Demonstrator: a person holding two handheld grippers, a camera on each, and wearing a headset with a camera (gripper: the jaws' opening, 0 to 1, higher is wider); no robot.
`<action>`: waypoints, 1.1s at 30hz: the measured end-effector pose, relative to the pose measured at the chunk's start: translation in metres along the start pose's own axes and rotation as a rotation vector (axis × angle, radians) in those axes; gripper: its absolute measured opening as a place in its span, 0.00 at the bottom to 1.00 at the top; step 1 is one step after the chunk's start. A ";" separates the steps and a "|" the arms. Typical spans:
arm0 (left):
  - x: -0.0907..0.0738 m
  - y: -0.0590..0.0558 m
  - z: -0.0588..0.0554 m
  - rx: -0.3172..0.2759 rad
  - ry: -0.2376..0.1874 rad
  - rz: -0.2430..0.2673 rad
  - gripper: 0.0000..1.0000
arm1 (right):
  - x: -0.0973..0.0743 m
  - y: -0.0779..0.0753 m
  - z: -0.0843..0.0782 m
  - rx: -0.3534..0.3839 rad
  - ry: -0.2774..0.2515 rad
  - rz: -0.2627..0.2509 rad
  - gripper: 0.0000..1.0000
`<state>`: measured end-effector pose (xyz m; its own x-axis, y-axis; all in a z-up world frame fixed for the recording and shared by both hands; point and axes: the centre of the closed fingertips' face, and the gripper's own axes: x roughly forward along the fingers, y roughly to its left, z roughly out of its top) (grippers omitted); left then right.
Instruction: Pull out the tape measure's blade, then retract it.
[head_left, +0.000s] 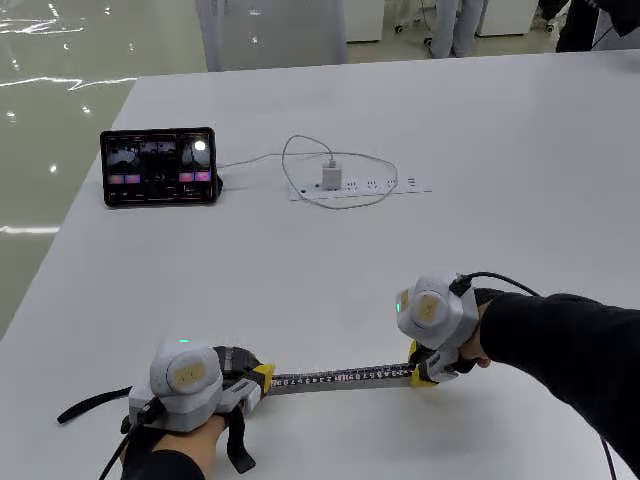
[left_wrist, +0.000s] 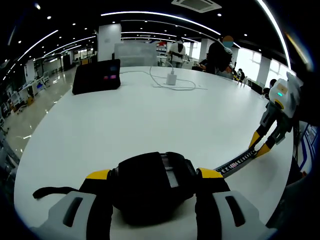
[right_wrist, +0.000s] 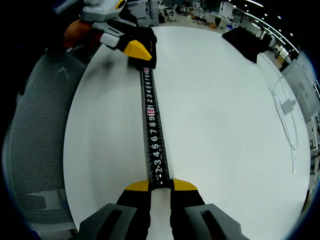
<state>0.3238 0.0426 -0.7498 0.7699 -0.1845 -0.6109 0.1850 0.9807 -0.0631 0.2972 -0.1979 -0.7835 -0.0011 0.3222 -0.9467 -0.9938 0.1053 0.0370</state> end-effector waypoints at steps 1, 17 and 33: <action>0.000 0.000 0.000 0.000 0.000 0.000 0.62 | 0.000 0.000 0.000 0.000 0.000 0.001 0.10; 0.001 0.000 -0.001 -0.005 0.009 -0.004 0.62 | 0.001 0.002 0.006 -0.004 0.009 0.004 0.10; 0.001 0.000 -0.001 -0.008 0.008 -0.005 0.62 | 0.003 0.002 0.013 0.013 0.001 0.006 0.10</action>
<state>0.3238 0.0429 -0.7512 0.7642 -0.1891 -0.6166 0.1844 0.9802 -0.0721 0.2966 -0.1847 -0.7825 -0.0076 0.3220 -0.9467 -0.9922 0.1156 0.0473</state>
